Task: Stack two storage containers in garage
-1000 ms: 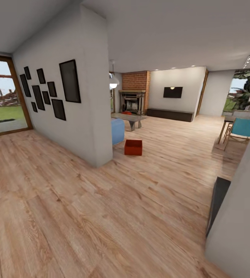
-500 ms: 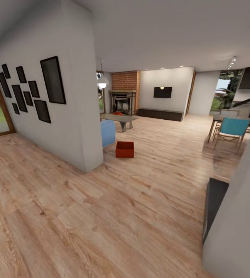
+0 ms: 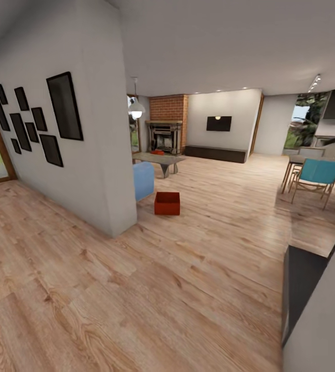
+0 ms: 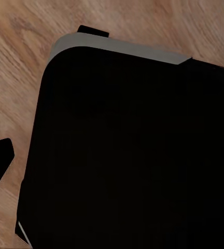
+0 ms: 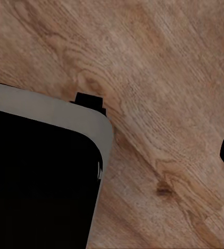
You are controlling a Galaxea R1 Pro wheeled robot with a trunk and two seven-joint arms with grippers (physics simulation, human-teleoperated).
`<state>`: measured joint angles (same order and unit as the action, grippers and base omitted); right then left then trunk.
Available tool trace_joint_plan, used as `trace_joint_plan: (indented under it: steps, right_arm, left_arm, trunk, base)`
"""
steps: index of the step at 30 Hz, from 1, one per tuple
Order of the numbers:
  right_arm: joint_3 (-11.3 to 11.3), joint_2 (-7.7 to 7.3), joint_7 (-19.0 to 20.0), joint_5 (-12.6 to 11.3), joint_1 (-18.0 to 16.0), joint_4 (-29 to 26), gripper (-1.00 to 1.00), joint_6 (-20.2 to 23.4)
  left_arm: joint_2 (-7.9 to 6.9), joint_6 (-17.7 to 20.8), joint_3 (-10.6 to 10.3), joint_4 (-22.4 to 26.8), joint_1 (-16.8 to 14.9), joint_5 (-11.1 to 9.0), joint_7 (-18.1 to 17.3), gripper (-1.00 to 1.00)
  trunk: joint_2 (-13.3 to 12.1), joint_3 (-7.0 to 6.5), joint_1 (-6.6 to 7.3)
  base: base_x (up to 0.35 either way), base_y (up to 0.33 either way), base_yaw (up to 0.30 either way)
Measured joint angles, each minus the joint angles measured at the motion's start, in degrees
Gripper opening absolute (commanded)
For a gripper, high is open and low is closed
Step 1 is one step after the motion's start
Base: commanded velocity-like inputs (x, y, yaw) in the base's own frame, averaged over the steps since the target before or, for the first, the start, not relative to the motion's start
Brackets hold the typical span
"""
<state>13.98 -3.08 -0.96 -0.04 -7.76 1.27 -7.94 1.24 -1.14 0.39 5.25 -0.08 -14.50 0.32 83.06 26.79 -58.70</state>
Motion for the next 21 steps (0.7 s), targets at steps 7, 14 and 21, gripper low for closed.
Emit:
trace_joint_plan:
  steps: [7,14,21]
  right_arm:
    - [0.06,0.04,0.00,-0.01,0.00,0.00,1.00,0.26]
    - [0.32,0.04,0.01,0.20,0.00,0.00,1.00,0.24]
    - [0.38,-0.13,0.08,0.40,0.00,0.00,1.00,0.07]
  left_arm:
    - [-0.08,0.04,0.02,-0.01,0.02,0.00,0.00,1.00]
    - [-0.12,0.22,-0.01,0.00,0.00,-0.06,-0.05,1.00]
    - [-0.12,0.00,0.03,0.00,0.01,-0.04,-0.01,1.00]
  trunk:
    - [0.00,0.00,0.00]
    - [0.00,0.00,0.00]
    - [0.00,0.00,0.00]
  base:
    - [0.323,0.000,0.000]
    - [0.323,0.044,0.000]
    - [0.323,0.071,0.000]
